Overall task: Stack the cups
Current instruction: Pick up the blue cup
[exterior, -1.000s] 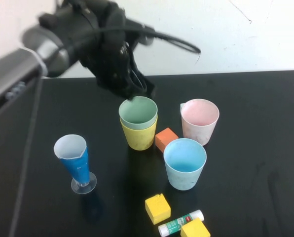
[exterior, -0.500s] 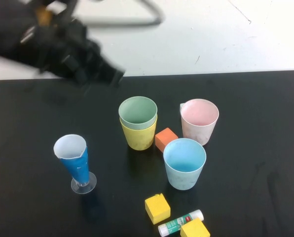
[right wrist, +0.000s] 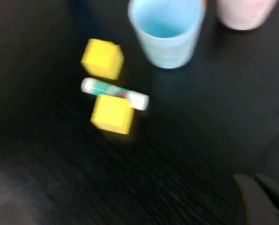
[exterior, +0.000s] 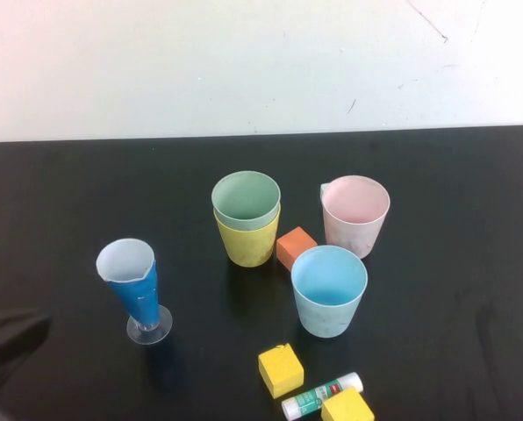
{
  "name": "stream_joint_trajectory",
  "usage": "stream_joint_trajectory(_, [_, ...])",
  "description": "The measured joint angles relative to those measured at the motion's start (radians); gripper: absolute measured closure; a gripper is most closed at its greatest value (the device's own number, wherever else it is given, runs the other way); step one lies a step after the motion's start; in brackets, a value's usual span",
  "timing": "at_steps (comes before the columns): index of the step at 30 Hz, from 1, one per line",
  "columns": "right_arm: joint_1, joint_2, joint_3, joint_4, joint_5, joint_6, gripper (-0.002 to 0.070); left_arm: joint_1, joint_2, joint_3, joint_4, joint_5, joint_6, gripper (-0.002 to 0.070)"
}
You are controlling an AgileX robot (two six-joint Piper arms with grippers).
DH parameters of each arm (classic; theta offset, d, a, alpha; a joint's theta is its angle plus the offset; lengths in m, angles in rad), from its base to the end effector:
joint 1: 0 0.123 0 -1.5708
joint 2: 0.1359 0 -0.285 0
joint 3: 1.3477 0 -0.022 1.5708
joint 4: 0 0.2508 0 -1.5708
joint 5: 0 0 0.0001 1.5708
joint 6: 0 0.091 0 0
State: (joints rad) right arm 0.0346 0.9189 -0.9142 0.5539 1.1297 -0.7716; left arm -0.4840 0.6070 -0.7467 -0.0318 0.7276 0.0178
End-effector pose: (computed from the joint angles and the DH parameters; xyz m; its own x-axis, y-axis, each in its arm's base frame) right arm 0.1503 0.0485 0.3469 -0.5790 -0.4524 -0.6783 -0.6647 0.7437 0.0715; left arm 0.0958 -0.0526 0.3499 -0.4276 0.2181 -0.8773 0.4791 0.8776 -0.0154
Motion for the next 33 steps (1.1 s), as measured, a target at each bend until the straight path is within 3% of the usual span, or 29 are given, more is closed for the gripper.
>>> stream_joint_trajectory(5, [0.055, 0.161, -0.135, 0.023, 0.059, -0.012, 0.0679, 0.0, -0.158, 0.099, 0.043, -0.025, 0.0, 0.0673])
stream_joint_trajectory(9, [0.172, 0.267, -0.252, -0.033, 0.065, 0.046, 0.0679, 0.0, -0.207, 0.119, 0.065, -0.035, -0.003, 0.0673])
stream_joint_trajectory(16, [0.461, 0.494, -0.473, -0.316, 0.092, 0.27, 0.0679, 0.0, -0.212, 0.119, 0.091, -0.04, -0.002, 0.0673])
stream_joint_trajectory(21, [0.594, 0.667, -0.606, -0.525, 0.103, 0.352, 0.0679, 0.0, -0.212, 0.119, 0.128, -0.04, 0.001, 0.0673])
stream_joint_trajectory(29, [0.589, 0.871, -0.726, -0.554, 0.101, 0.485, 0.0664, 0.0, -0.212, 0.119, 0.143, -0.04, 0.002, 0.0673])
stream_joint_trajectory(33, [0.546, 0.92, -0.735, -0.477, 0.101, 0.511, 0.052, 0.0, -0.212, 0.119, 0.145, -0.04, 0.002, 0.0674])
